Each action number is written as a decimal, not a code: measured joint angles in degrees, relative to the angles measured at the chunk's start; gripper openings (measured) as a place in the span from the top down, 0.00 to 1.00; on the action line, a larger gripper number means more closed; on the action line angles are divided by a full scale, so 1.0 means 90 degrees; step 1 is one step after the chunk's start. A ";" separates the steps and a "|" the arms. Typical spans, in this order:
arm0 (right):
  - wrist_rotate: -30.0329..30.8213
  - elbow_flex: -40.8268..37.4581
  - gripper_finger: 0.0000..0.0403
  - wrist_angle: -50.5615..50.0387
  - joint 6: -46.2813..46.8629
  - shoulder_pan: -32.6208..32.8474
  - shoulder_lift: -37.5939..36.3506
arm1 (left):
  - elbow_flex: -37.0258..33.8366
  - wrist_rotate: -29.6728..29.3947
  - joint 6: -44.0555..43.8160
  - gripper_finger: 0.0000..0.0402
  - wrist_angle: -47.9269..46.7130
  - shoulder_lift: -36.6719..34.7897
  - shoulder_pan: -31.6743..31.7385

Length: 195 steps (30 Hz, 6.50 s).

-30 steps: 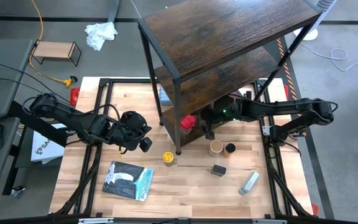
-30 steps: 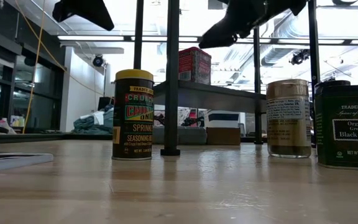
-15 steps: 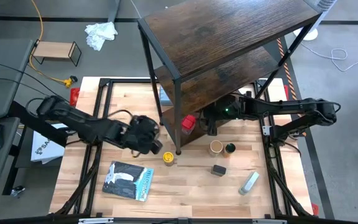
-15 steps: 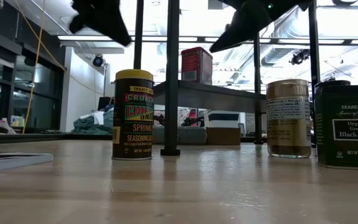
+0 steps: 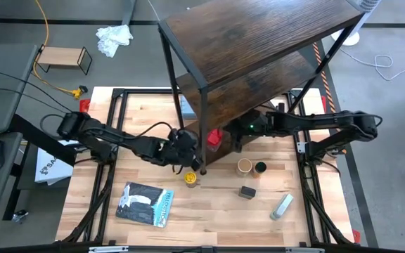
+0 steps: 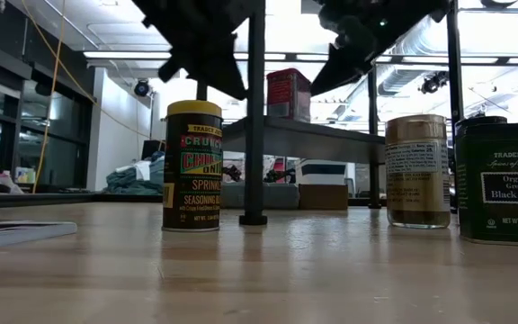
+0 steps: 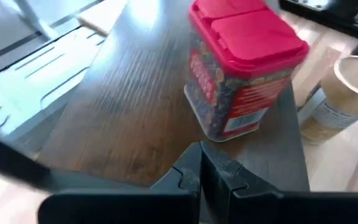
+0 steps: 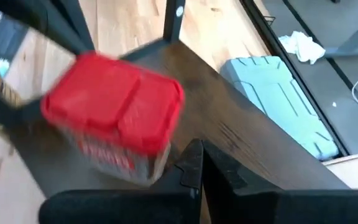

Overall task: Shelf spices
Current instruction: Remove the red seasoning can from the shelf, then adjust the shelf

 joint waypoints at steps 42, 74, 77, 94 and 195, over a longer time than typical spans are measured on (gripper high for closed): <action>-0.0597 -0.0002 1.00 0.0545 0.1736 0.1484 -0.0029 | -0.0002 -0.0123 0.0511 1.00 -0.1248 -0.0622 0.0068; -0.0141 0.0002 0.80 -0.0670 0.1923 0.1995 -0.0753 | -0.0032 0.0853 0.1106 1.00 0.0875 0.0097 -0.0273; 0.0484 0.0001 0.66 -0.0703 0.2109 0.2197 -0.0753 | -0.0032 0.0878 0.1123 1.00 0.0669 0.0039 -0.0273; 0.1090 0.0002 0.21 -0.0351 0.2372 0.2252 -0.0524 | -0.0032 0.0971 0.0980 1.00 -0.0944 -0.0673 -0.0409; 0.2514 0.4732 0.98 -0.8220 0.8995 0.5308 0.3054 | -0.0019 0.0280 0.0069 1.00 0.1160 -0.1285 -0.2594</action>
